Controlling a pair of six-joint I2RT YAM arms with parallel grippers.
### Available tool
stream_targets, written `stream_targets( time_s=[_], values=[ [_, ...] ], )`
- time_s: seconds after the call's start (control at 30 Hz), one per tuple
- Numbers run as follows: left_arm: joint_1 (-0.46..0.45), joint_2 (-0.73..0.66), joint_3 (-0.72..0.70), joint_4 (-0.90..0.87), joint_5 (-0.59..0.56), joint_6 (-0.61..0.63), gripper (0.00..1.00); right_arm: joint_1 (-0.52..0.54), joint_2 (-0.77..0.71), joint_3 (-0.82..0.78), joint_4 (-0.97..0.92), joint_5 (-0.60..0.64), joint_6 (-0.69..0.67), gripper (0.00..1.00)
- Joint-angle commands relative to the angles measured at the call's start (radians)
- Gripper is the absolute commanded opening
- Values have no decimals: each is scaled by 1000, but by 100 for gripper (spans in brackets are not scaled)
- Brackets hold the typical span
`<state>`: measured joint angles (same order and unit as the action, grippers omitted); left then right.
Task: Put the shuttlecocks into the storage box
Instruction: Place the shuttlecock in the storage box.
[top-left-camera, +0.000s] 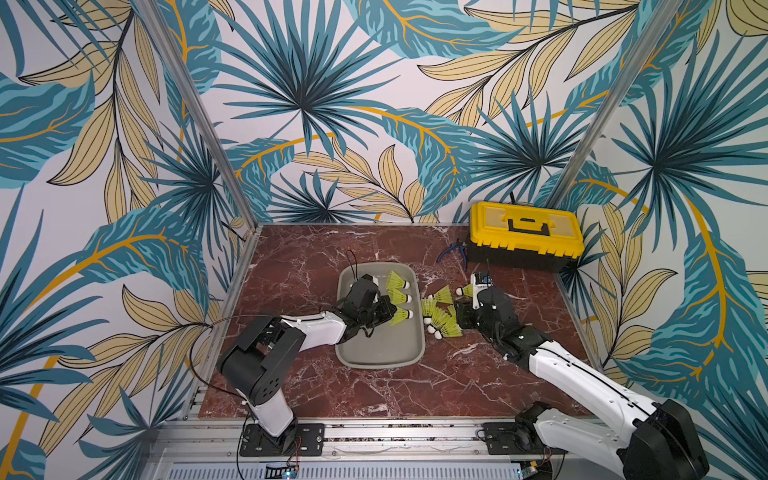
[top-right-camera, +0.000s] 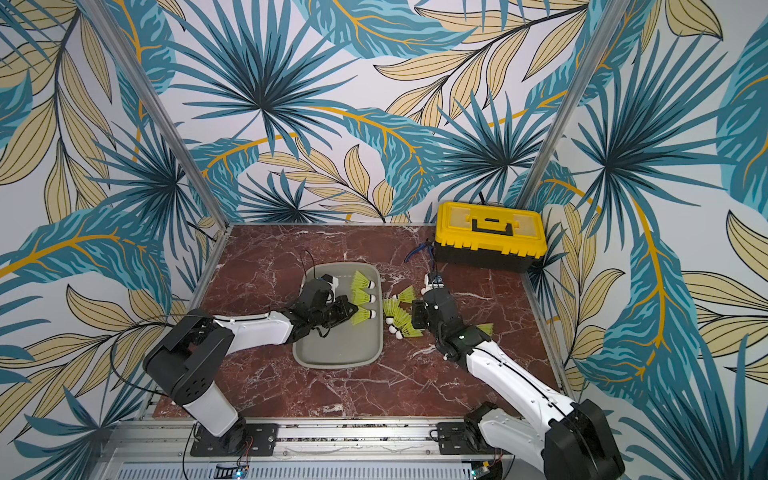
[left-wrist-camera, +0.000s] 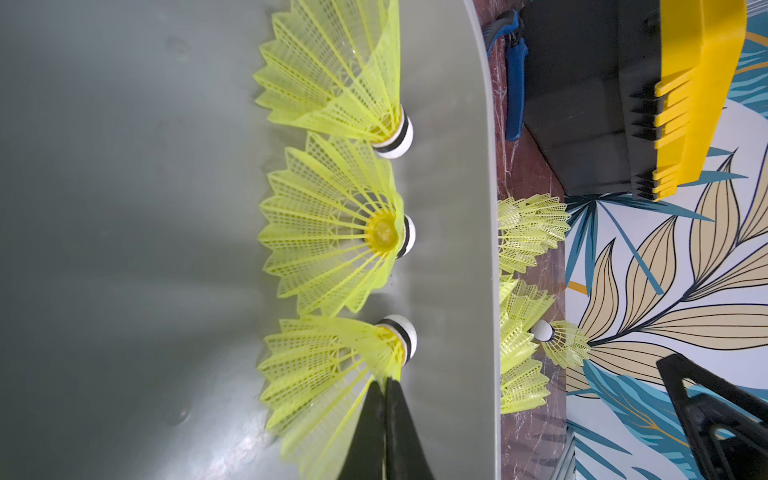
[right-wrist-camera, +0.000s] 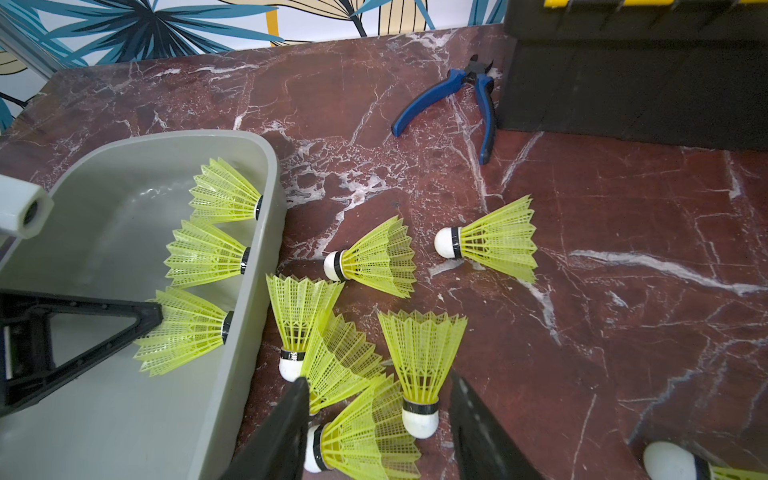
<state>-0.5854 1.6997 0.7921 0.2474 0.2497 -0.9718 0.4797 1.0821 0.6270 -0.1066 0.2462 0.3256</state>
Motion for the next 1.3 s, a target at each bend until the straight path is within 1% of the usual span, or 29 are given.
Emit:
stream_targets(
  time_s=[0.0,0.27,0.47,0.57,0.83,0.9,1.1,1.27],
  values=[
    [6,14,39,-13,-9,18,11,2,9,-27,-15,2,1,55],
    [6,8,50,-33,-12,28,36,2,12,-27,-15,2,3,55],
    [6,-5,54,-48,-12,42,48,3,11,-29,-18,12,20,54],
    [6,-18,53,-51,-15,51,52,3,14,-31,-28,45,55,55],
    [6,-81,47,-72,-27,114,59,2,24,-29,-101,172,228,55],
    [7,-97,46,-81,-30,134,61,1,27,-26,-159,193,285,57],
    [28,-155,44,-131,-33,189,62,-7,33,-38,-200,235,441,57],
    [68,-217,31,-181,-17,247,62,-31,45,-41,-263,297,595,58]
  ],
)
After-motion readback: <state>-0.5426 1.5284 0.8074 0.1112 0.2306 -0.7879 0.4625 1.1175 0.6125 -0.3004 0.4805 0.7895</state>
